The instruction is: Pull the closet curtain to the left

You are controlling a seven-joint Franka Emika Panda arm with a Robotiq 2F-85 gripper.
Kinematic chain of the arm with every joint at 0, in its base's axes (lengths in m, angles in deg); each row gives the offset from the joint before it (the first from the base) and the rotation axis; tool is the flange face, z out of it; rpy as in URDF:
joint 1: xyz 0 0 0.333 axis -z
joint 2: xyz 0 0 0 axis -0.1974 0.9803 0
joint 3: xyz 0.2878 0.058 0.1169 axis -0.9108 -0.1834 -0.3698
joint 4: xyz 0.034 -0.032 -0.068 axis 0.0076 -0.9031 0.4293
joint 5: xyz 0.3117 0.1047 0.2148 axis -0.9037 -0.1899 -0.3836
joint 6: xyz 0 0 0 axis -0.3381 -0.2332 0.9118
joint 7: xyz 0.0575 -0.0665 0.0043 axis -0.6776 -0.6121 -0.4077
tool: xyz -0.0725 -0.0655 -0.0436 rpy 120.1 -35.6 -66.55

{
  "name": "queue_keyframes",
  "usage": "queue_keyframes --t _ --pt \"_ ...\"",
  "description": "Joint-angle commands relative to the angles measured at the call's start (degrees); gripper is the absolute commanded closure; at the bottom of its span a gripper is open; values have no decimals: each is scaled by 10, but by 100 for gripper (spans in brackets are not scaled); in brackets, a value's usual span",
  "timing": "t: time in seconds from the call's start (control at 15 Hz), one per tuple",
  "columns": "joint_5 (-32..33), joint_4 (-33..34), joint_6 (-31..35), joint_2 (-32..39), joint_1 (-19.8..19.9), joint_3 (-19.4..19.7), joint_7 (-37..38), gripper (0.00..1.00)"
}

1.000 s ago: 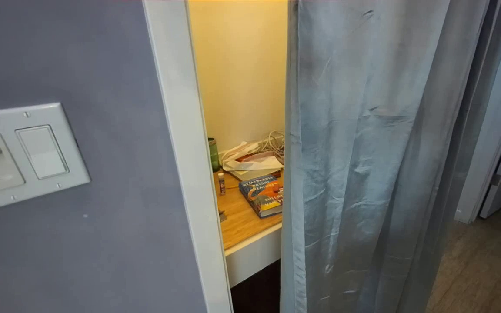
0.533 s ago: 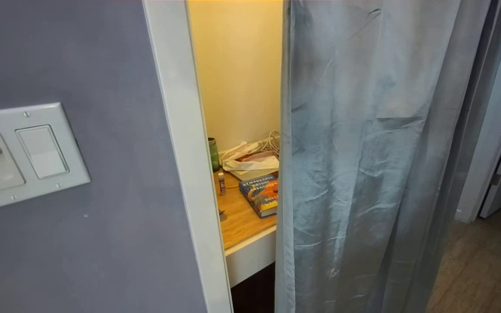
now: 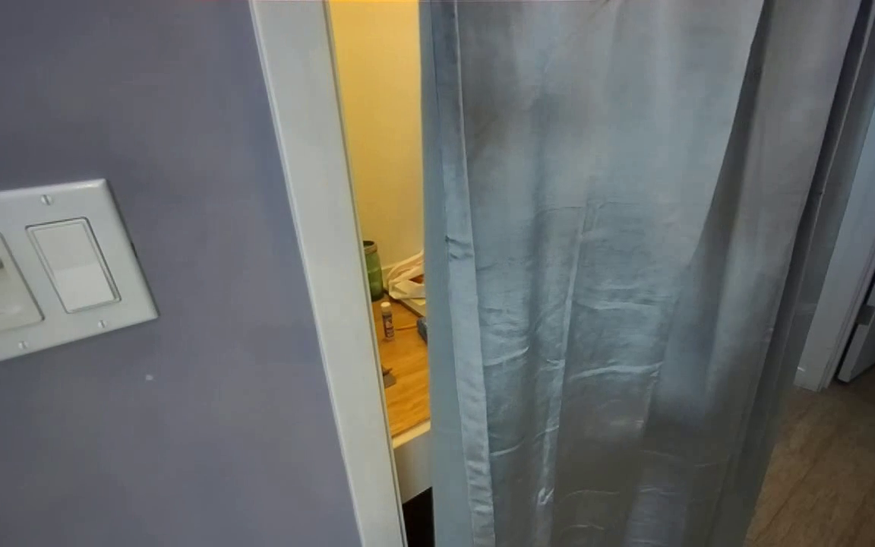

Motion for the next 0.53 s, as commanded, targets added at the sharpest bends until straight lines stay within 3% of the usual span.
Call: queue_keyframes --t 0.0,0.47 --pt "1 21 -9 64 -11 -84 17 98" --pt "104 35 1 131 30 -184 21 98"
